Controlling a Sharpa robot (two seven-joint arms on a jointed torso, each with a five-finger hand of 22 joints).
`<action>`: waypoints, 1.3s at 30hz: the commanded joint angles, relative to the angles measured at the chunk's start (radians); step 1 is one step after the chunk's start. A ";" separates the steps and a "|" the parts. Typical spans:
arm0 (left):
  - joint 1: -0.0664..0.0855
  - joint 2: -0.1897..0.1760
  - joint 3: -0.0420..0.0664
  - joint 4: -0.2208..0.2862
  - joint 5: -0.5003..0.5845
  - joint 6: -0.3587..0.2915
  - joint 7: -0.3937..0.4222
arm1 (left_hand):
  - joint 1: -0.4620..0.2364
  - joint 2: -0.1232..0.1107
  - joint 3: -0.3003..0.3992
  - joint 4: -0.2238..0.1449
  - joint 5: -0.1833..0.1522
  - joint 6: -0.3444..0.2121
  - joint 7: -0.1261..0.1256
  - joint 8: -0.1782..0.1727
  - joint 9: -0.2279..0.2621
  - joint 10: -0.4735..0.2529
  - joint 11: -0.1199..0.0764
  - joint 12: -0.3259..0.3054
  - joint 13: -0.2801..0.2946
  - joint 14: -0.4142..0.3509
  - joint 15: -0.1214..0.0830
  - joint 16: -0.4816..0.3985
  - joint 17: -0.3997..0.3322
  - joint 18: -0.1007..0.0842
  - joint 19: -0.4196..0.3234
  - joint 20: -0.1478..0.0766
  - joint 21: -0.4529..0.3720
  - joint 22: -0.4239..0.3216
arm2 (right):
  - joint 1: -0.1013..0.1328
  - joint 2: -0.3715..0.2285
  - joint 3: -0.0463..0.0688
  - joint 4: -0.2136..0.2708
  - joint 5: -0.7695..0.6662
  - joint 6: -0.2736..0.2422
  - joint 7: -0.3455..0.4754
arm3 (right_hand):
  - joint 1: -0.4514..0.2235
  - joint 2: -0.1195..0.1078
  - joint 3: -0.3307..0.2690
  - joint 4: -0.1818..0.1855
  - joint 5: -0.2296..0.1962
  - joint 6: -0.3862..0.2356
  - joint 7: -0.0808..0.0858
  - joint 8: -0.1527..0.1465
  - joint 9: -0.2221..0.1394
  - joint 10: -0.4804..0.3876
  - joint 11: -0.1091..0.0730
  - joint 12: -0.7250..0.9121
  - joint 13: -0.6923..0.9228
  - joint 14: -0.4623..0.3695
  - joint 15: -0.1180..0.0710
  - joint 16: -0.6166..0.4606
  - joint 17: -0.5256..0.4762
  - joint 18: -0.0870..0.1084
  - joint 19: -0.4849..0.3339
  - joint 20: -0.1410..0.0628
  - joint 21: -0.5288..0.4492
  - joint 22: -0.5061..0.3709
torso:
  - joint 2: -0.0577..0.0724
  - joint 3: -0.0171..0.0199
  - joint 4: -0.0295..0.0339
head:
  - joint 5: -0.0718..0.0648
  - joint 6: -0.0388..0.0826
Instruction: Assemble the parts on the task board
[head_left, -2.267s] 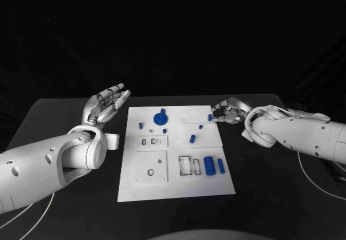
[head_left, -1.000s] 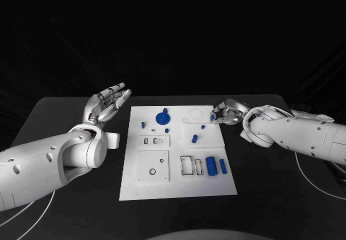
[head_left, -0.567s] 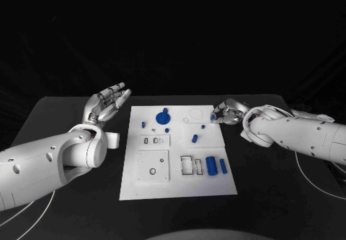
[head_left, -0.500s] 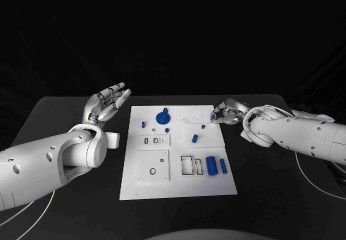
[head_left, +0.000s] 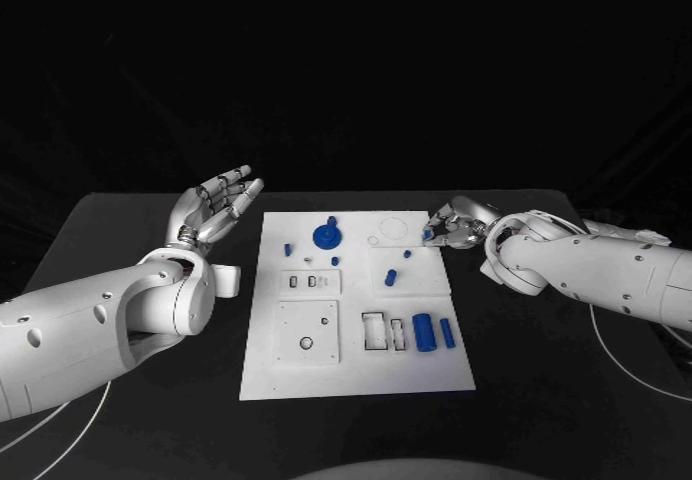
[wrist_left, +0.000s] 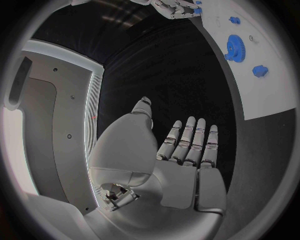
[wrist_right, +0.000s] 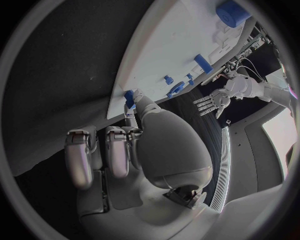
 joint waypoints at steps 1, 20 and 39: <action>0.001 0.003 0.001 0.000 -0.007 0.012 0.009 | -0.003 0.009 0.005 -0.001 0.002 -0.001 0.118 0.006 0.001 0.000 0.005 0.002 -0.001 -0.006 0.002 0.006 0.001 0.017 -0.009 0.000 0.003 -0.002 | -0.002 -0.001 -0.001 0.015 0.041 -0.055 0.027 | 0.005 0.010 -0.004 0.000 -0.003 0.052 -0.022 0.026 0.012 0.105 0.006 0.000 0.262 0.108 0.008 0.004 0.263 -0.007 0.105 0.000 0.004 0.263 | -0.001 0.0007 0.0006 | 0.003 0.003; -0.001 0.014 0.000 -0.012 -0.007 0.014 0.009 | -0.002 0.010 0.005 -0.001 0.002 -0.001 0.119 0.006 0.001 0.000 0.005 0.003 -0.001 -0.006 0.002 0.006 0.001 0.016 -0.010 0.000 0.003 -0.002 | 0.060 0.078 0.004 0.199 0.008 -0.060 -0.051 | 0.020 0.009 -0.008 -0.008 0.013 0.069 -0.003 0.020 0.008 0.105 0.021 0.000 0.262 0.108 0.021 0.004 0.263 -0.007 0.105 0.011 0.004 0.263 | -0.004 -0.0006 0.0010 | 0.041 -0.008; -0.001 0.023 0.000 -0.016 -0.007 0.017 0.009 | -0.002 0.010 0.005 -0.001 0.002 -0.001 0.119 0.006 0.001 0.000 0.005 0.003 -0.001 -0.006 0.002 0.006 0.001 0.016 -0.010 0.000 0.003 -0.002 | 0.067 0.189 0.005 0.273 -0.161 0.022 -0.244 | 0.008 0.006 -0.019 -0.004 0.015 0.070 0.014 0.003 0.000 0.105 0.036 0.000 0.262 0.108 0.046 0.004 0.263 -0.007 0.105 0.031 0.004 0.263 | -0.004 0.0015 -0.0018 | 0.073 -0.027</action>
